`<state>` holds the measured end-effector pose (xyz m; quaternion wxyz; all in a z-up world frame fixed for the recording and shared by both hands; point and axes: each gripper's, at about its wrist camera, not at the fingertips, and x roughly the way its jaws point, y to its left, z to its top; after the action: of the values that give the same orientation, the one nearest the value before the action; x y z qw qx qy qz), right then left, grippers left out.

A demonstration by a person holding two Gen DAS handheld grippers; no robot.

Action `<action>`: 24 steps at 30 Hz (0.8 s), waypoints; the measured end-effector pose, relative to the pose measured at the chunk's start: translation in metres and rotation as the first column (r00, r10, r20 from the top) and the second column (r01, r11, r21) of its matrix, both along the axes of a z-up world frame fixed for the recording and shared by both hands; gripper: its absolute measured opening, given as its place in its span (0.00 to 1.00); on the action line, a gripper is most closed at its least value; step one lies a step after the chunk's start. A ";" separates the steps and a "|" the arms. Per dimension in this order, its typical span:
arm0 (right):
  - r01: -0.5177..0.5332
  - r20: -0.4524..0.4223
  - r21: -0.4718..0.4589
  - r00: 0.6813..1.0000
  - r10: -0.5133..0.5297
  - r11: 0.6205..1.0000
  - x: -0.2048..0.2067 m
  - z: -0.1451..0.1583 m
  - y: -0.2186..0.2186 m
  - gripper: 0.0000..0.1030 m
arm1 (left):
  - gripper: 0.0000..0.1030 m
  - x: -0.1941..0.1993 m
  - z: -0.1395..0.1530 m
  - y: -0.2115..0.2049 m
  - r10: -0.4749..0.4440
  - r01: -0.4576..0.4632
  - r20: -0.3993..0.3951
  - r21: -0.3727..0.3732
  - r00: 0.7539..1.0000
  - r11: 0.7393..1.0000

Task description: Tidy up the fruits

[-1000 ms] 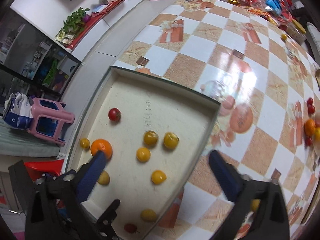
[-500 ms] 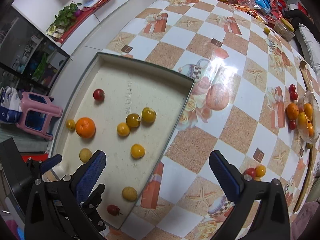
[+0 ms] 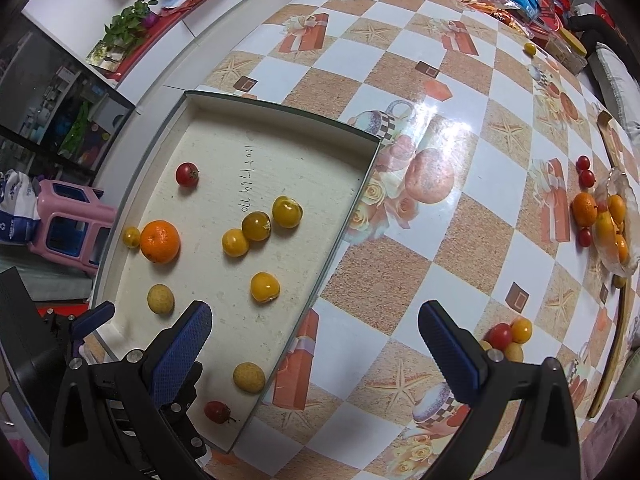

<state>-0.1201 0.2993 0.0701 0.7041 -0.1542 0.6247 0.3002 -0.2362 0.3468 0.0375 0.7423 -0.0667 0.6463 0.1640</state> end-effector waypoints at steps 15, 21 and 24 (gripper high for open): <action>0.005 -0.006 -0.006 1.000 -0.005 1.000 0.001 -0.004 -0.001 1.00 | 1.00 0.007 0.003 -0.010 -0.007 0.007 -0.003 0.018 1.000 1.000; 0.003 -0.007 -0.006 1.000 -0.003 1.000 0.003 -0.005 0.000 1.00 | 1.00 0.009 0.005 -0.008 -0.003 0.003 -0.005 0.022 1.000 1.000; 0.003 -0.006 -0.007 1.000 -0.003 1.000 0.003 -0.005 0.000 1.00 | 1.00 0.010 0.004 -0.006 -0.001 0.002 -0.009 0.027 1.000 1.000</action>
<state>-0.1174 0.2996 0.0652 0.7022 -0.1546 0.6281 0.2974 -0.2262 0.3408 0.0415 0.7404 -0.0553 0.6473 0.1726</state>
